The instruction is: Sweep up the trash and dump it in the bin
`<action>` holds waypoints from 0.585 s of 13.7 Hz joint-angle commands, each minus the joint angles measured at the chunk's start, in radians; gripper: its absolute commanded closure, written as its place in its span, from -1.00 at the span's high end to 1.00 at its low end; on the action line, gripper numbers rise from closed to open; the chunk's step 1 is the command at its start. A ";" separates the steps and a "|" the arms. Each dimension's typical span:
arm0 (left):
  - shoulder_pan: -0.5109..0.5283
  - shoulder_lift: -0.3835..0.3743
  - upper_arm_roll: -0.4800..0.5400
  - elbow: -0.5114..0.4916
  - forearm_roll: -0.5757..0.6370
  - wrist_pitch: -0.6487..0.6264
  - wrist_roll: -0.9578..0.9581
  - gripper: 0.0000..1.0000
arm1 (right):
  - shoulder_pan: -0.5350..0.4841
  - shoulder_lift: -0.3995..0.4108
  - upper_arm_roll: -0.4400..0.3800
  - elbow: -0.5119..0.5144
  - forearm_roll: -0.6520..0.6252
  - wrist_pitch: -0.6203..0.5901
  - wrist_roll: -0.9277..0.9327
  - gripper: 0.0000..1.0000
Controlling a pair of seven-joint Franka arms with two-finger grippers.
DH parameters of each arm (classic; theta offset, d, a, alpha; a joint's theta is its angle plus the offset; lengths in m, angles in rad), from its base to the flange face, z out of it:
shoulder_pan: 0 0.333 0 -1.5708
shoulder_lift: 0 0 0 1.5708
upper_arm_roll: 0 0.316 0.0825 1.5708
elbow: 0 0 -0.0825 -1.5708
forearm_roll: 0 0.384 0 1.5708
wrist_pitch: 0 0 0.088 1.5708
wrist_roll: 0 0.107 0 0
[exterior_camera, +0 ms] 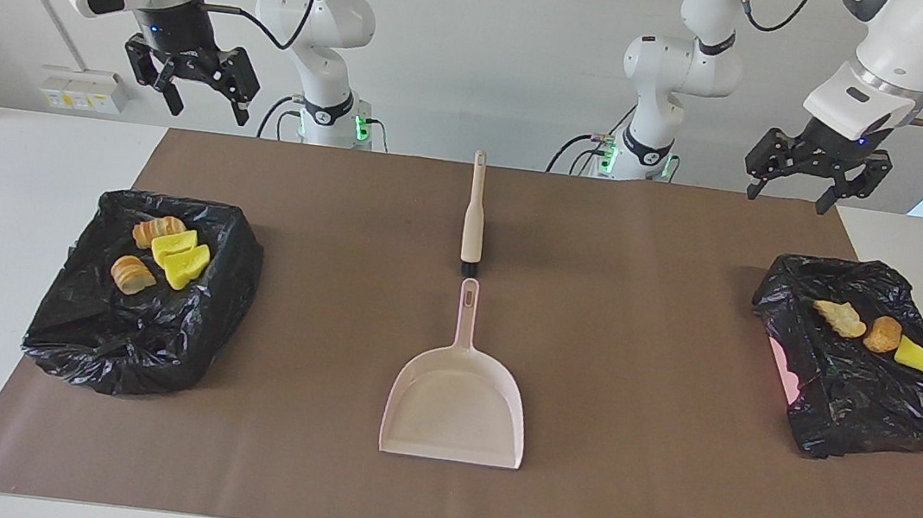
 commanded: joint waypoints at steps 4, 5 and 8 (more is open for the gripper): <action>0.051 -0.001 -0.025 0.011 -0.013 -0.011 0.013 1.00 | -0.001 0.001 0.001 0.007 -0.013 -0.020 -0.024 1.00; 0.053 -0.001 -0.028 0.011 -0.013 -0.012 0.012 1.00 | -0.001 -0.001 0.001 0.007 -0.013 -0.031 -0.026 1.00; 0.074 -0.002 -0.059 0.011 -0.013 -0.011 0.007 1.00 | -0.001 -0.001 0.001 0.007 -0.011 -0.038 -0.024 1.00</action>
